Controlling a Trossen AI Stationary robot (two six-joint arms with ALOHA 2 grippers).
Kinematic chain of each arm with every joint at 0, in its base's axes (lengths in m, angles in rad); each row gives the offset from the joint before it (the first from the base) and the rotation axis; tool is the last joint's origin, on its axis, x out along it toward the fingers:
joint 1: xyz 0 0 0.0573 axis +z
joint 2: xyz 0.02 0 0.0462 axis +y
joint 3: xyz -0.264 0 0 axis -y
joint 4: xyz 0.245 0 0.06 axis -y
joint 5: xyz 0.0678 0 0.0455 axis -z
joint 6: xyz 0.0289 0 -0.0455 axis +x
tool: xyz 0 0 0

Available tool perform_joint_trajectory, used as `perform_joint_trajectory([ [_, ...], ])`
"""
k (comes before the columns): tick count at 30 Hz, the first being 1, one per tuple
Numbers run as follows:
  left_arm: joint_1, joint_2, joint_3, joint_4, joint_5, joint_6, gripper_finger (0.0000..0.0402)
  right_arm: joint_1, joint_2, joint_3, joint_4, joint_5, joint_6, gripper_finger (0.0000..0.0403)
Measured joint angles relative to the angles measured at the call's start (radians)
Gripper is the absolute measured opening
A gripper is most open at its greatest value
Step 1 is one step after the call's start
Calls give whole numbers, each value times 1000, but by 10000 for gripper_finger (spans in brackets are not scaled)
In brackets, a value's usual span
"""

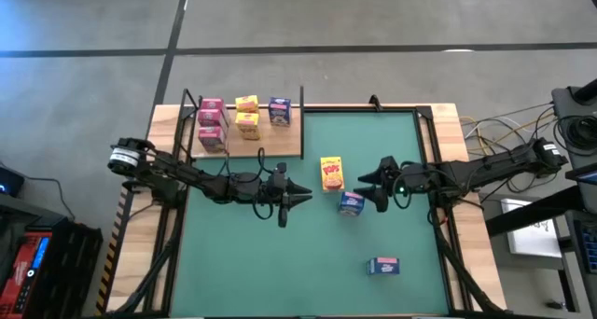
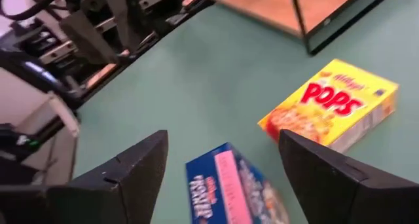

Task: Stack cereal on shelf
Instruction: Put the top blue cereal box on the shelf aligned with the blue cereal box

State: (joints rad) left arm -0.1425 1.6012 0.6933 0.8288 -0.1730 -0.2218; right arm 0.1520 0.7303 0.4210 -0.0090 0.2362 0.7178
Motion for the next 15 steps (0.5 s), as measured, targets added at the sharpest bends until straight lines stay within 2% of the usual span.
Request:
perform_joint_trajectory([
  [6,0,0,0,0,0,4,57,0,5,0,0,-14,38,331],
  [8,0,0,0,-1,0,4,57,0,5,0,-1,-55,30,344],
  [12,0,0,0,-7,0,4,57,4,16,31,-32,-88,45,351],
  [15,0,0,0,-6,0,4,57,5,38,85,-54,-87,-7,347],
])
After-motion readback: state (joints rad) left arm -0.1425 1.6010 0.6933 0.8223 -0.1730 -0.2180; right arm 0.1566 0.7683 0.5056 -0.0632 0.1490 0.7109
